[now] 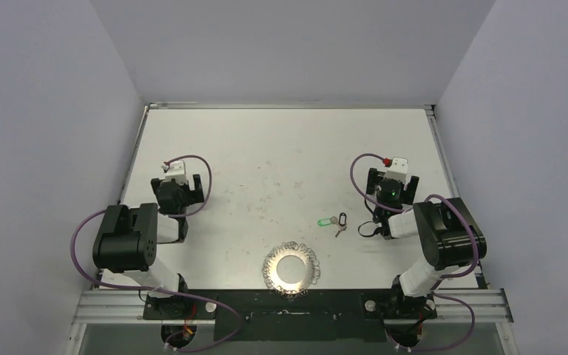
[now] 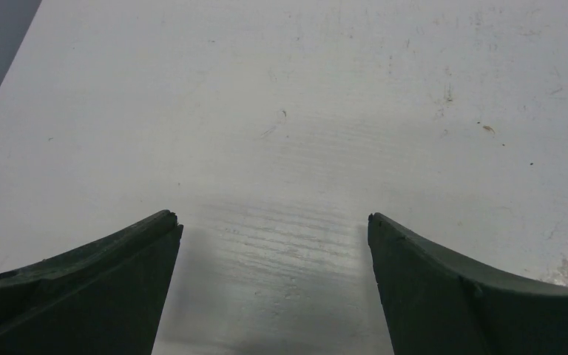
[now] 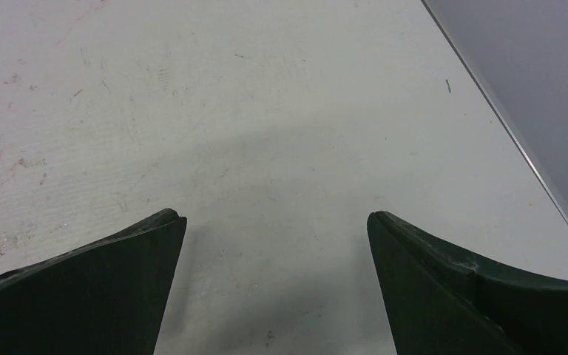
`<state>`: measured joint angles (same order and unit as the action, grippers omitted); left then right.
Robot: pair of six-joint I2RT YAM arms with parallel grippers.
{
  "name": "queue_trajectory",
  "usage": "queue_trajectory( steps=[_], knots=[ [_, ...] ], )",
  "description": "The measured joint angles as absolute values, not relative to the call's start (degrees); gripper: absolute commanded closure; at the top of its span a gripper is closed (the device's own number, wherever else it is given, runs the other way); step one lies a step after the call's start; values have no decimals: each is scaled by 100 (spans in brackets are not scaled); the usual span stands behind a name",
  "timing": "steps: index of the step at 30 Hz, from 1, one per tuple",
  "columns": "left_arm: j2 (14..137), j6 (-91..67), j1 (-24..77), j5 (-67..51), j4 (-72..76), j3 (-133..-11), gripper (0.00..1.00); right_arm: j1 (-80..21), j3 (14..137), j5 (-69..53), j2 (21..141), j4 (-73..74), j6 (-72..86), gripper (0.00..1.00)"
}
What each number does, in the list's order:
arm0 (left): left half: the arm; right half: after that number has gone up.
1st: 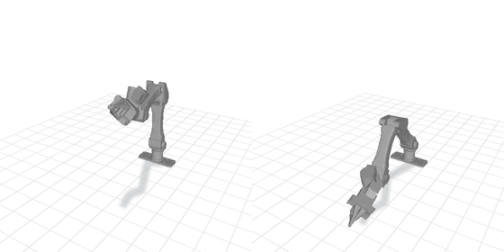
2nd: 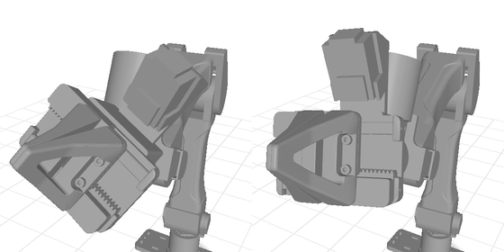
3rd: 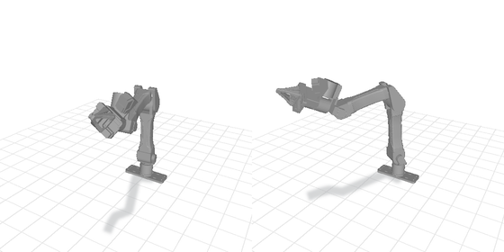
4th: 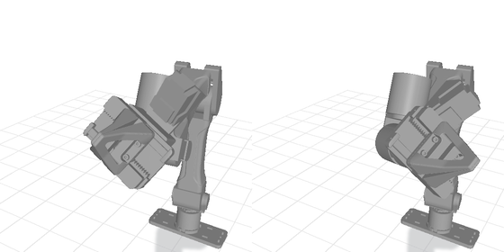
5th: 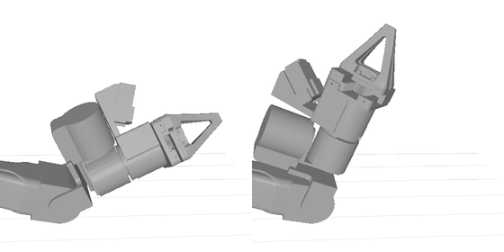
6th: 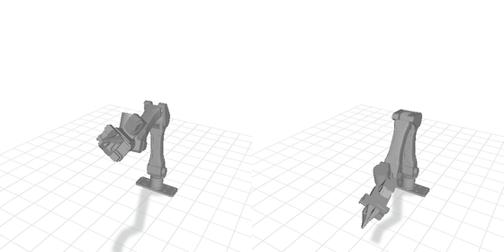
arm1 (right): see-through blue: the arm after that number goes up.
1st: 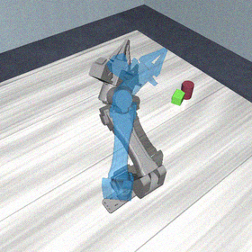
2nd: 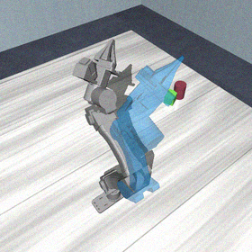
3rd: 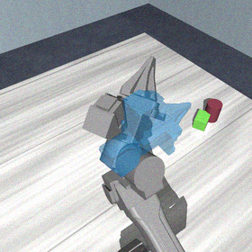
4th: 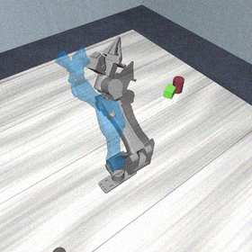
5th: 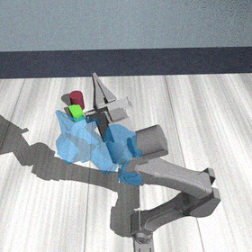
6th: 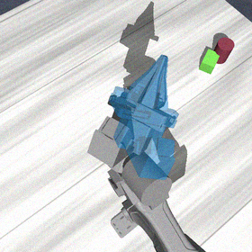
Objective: Put the keys on the keyring
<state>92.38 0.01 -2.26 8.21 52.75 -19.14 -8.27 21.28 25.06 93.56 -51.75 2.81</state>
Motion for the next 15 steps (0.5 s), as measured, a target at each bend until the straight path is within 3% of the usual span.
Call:
queue_trajectory(
  steps=[12,15],
  knots=[
    [9238,1,-233,827,5245,-1933,3,-827,2128,2504,9356,-5170,279,0],
    [9008,-16,-174,969,4552,-2139,3,-829,2128,2502,9351,-5155,276,0]
  ],
)
